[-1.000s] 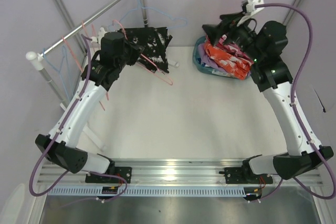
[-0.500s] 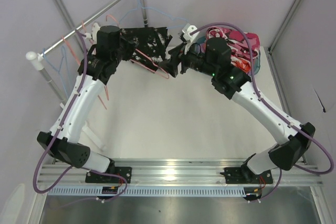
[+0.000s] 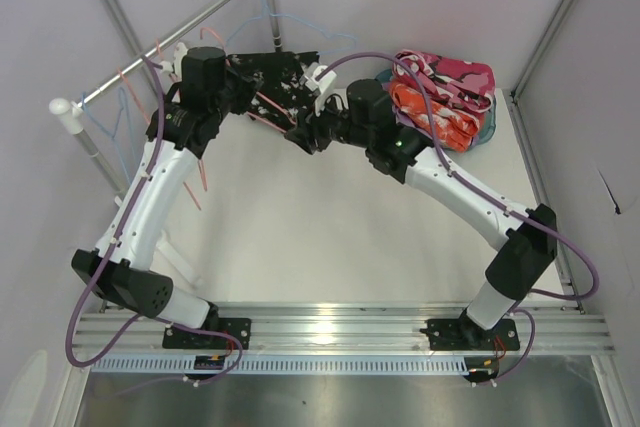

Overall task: Remove the trousers from the hanger
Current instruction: Pass the hanger from the left arm to the right

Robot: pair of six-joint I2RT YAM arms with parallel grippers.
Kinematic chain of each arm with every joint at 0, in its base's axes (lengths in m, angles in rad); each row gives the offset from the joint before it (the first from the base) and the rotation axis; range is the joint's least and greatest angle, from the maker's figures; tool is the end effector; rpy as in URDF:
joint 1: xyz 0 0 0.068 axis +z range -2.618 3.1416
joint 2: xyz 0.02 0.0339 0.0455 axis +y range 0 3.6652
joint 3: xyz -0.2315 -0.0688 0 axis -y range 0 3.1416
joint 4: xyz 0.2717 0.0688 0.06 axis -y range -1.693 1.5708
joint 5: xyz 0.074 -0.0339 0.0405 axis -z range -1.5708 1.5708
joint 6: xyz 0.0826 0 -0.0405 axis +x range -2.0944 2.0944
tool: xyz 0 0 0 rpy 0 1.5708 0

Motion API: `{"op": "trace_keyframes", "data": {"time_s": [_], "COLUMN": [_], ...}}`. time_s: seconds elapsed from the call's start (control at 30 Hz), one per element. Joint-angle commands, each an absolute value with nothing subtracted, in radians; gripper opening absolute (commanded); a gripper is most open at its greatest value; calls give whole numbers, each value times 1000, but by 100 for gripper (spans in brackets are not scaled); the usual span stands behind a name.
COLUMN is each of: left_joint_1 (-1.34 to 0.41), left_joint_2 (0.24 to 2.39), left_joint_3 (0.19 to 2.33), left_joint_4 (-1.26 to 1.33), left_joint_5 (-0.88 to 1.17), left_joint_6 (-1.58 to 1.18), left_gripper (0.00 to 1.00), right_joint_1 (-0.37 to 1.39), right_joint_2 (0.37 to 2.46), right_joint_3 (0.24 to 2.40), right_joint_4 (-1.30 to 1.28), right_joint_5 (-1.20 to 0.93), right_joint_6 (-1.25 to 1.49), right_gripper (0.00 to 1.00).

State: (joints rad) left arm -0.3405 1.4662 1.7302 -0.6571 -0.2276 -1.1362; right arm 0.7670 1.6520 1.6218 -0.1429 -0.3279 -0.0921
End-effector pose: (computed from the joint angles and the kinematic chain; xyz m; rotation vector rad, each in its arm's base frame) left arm 0.3693 -0.1111 0.4134 -0.9262 1.8053 -0.7385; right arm 0.3142 0.3398 0.3698 -0.9675 1.5171 0.7740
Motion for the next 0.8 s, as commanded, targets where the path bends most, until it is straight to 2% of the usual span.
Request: {"op": "trace_keyframes", "data": {"time_s": [0.0,0.1,0.17,0.27,0.37,0.43,0.6,0.67,0.7,0.77], "left_joint_1": [-328,-330,-330,-330,-330,-330,-330,-330,-330,-330], "left_joint_2": [1463,1463,1460,1442,1428,1420,1410,1410,1410,1407], "left_joint_3": [1776,1775,1769,1740,1726,1720,1720,1718,1717,1712], "left_joint_4": [-623,-623,-623,-608,-600,-600,-603,-607,-610,-612], "left_joint_5": [-206,-199,-195,-193,-195,-198,-196,-199,-202,-204], "left_joint_6": [-1138,-1140,-1144,-1160,-1161,-1163,-1169,-1169,-1169,-1166], "left_gripper": [0,0,0,0,0,0,0,0,0,0], "right_joint_1": [770,778,781,790,798,805,813,815,815,816], "right_joint_2": [1654,1664,1670,1686,1707,1715,1726,1733,1738,1743], "right_joint_3": [1683,1692,1698,1709,1730,1733,1736,1746,1750,1766], "right_joint_4": [-106,-97,-95,-97,-121,-120,-109,-113,-120,-126], "right_joint_5": [-319,-321,-316,-308,-304,-298,-290,-290,-288,-285], "right_joint_6": [-100,-94,-92,-95,-97,-97,-107,-110,-110,-112], "right_gripper": [46,34,31,22,23,29,29,20,2,0]}}
